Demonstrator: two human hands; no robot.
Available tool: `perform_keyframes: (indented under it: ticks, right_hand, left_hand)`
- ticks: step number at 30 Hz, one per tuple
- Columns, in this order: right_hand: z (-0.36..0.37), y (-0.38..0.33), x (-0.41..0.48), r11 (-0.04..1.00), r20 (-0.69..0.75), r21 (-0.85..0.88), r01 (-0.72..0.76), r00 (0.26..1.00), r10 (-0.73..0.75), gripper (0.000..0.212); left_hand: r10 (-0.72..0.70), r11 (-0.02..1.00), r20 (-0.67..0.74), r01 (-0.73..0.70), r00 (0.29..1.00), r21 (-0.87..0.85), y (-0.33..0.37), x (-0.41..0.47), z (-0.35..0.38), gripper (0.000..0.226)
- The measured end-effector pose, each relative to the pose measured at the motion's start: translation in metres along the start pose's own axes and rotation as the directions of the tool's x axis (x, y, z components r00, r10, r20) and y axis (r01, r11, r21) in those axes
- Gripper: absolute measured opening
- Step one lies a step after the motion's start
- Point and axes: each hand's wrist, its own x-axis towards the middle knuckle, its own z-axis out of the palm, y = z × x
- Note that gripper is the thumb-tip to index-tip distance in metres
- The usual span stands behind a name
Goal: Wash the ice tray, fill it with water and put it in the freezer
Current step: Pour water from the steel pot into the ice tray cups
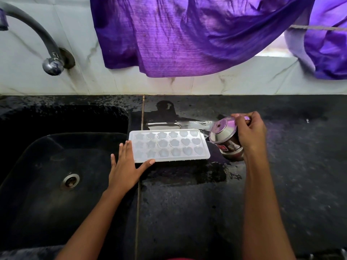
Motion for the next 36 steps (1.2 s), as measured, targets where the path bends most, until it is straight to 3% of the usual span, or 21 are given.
perform_keyframes:
  ticks: [23,36]
  right_hand:
    - [-0.0020,-0.0047,-0.0016,0.991,-0.045,-0.067,0.116,0.992,-0.119,0.009]
    - [-0.0001,-0.0002,-0.0015,0.995,-0.045,-0.060,0.074,0.996,-0.077,0.008]
  left_hand:
    - [0.006,1.000,-0.016,-0.006,1.000,-0.002,-0.0011,-0.0001,0.0019,0.111]
    - [0.007,1.000,-0.023,-0.008,1.000,-0.015,-0.0014,-0.0003,0.0027,0.111]
